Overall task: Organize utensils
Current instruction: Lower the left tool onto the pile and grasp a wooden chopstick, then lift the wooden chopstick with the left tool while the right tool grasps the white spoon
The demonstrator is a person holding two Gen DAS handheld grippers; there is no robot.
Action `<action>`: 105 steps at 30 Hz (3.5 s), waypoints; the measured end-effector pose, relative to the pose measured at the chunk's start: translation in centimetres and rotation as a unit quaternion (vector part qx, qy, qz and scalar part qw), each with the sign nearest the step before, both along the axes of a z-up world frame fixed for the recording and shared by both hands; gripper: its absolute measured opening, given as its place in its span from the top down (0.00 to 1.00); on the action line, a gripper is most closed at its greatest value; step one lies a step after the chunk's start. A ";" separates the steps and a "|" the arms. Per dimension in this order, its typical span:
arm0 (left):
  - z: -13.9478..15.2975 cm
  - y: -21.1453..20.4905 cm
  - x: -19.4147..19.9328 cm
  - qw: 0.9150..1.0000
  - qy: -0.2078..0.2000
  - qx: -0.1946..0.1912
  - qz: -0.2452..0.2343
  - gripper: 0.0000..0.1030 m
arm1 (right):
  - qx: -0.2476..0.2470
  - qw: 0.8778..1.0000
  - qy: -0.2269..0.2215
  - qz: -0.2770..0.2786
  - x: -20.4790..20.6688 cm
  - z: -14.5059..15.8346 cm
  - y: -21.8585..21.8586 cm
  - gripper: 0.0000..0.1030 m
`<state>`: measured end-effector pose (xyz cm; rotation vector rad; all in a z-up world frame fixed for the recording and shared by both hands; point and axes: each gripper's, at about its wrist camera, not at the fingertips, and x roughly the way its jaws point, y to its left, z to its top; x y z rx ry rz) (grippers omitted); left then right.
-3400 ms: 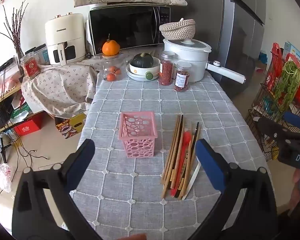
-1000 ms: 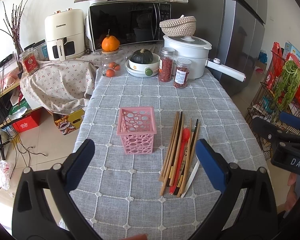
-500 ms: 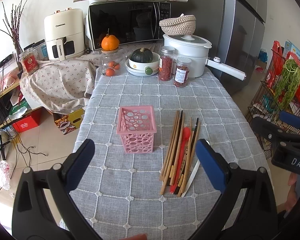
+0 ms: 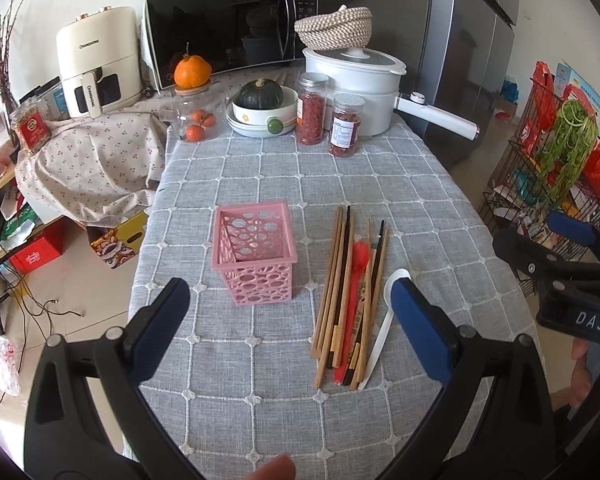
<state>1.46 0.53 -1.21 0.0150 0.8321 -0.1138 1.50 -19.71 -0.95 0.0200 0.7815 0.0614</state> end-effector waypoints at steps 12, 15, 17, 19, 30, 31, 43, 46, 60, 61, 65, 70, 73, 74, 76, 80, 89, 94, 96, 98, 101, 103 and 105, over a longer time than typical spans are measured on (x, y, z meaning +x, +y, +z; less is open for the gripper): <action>-0.8 -4.1 5.9 0.992 0.086 -0.015 -0.088 0.23 | 0.025 0.995 0.098 -0.005 5.3 -3.3 -3.1 0.01; -2.0 -6.0 8.0 0.986 0.121 -0.011 -0.110 0.42 | 0.047 0.992 0.119 -0.019 6.6 -4.5 -4.5 0.08; -3.2 -7.0 9.5 0.982 0.149 -0.012 -0.119 0.53 | 0.069 0.987 0.140 -0.027 7.4 -5.5 -5.5 0.14; -4.6 -7.7 10.9 0.978 0.173 -0.005 -0.117 0.71 | 0.086 0.983 0.157 -0.031 7.9 -6.3 -6.3 0.20; -10.5 -9.2 15.1 0.966 0.245 0.024 -0.084 0.91 | 0.094 0.981 0.171 -0.022 9.0 -7.6 -7.6 0.28; -10.9 -9.2 15.3 0.964 0.250 0.027 -0.083 0.91 | 0.094 0.980 0.172 -0.022 9.1 -7.7 -7.6 0.28; -12.2 -10.6 16.7 0.958 0.269 0.051 -0.086 0.93 | 0.091 0.979 0.178 -0.020 9.6 -8.2 -7.7 0.28; -12.1 -11.2 16.6 0.956 0.270 0.066 -0.092 0.93 | 0.092 0.979 0.182 -0.020 9.8 -8.4 -7.7 0.28; -12.7 -11.3 15.3 0.944 0.299 0.090 -0.106 0.93 | 0.091 0.979 0.182 -0.026 9.7 -8.6 -7.5 0.28; -12.8 -11.2 15.6 0.942 0.304 0.090 -0.109 0.93 | 0.092 0.979 0.182 -0.027 9.7 -8.6 -7.5 0.28; -12.9 -11.4 15.7 0.942 0.308 0.073 -0.112 0.93 | 0.094 0.979 0.178 -0.027 9.6 -8.4 -7.6 0.28; -14.0 -11.8 15.3 0.941 0.310 0.065 -0.116 0.92 | 0.096 0.979 0.177 -0.025 9.4 -8.3 -7.5 0.28; -14.3 -12.2 15.7 0.944 0.300 0.086 -0.110 0.92 | 0.096 0.979 0.177 -0.024 9.3 -8.3 -7.4 0.28; -14.3 -12.3 15.8 0.944 0.298 0.088 -0.111 0.92 | 0.096 0.979 0.177 -0.024 9.3 -8.3 -7.5 0.28; -14.5 -12.3 16.3 0.944 0.300 0.086 -0.111 0.92 | 0.095 0.979 0.177 -0.025 9.4 -8.3 -7.5 0.28; -12.8 -11.2 15.7 0.960 0.245 0.087 -0.106 0.92 | 0.096 0.979 0.180 -0.026 9.5 -8.4 -7.4 0.28; -4.3 -6.9 11.0 0.984 0.126 0.023 -0.123 0.92 | 0.106 0.977 0.182 -0.017 10.1 -8.7 -5.9 0.31; -1.6 -3.5 7.5 0.991 0.058 -0.010 -0.120 0.92 | 0.109 0.973 0.205 -0.003 10.6 -9.9 -3.8 0.41; -1.1 -2.6 6.6 0.992 0.039 -0.026 -0.119 0.92 | 0.112 0.969 0.219 0.005 10.8 -10.8 -3.0 0.49; -0.7 -1.8 6.2 0.992 0.024 -0.036 -0.120 0.93 | 0.128 0.963 0.235 0.010 11.0 -11.8 -2.6 0.54; -0.1 -0.4 5.4 0.991 0.005 -0.048 -0.123 0.93 | 0.149 0.955 0.257 0.006 11.3 -13.4 -2.4 0.66; 0.2 0.5 5.2 0.991 0.001 -0.057 -0.121 0.92 | 0.161 0.950 0.267 0.001 11.5 -14.3 -2.5 0.71; 0.4 1.3 5.3 0.991 -0.002 -0.067 -0.116 0.92 | 0.175 0.945 0.277 -0.004 11.7 -15.1 -2.6 0.75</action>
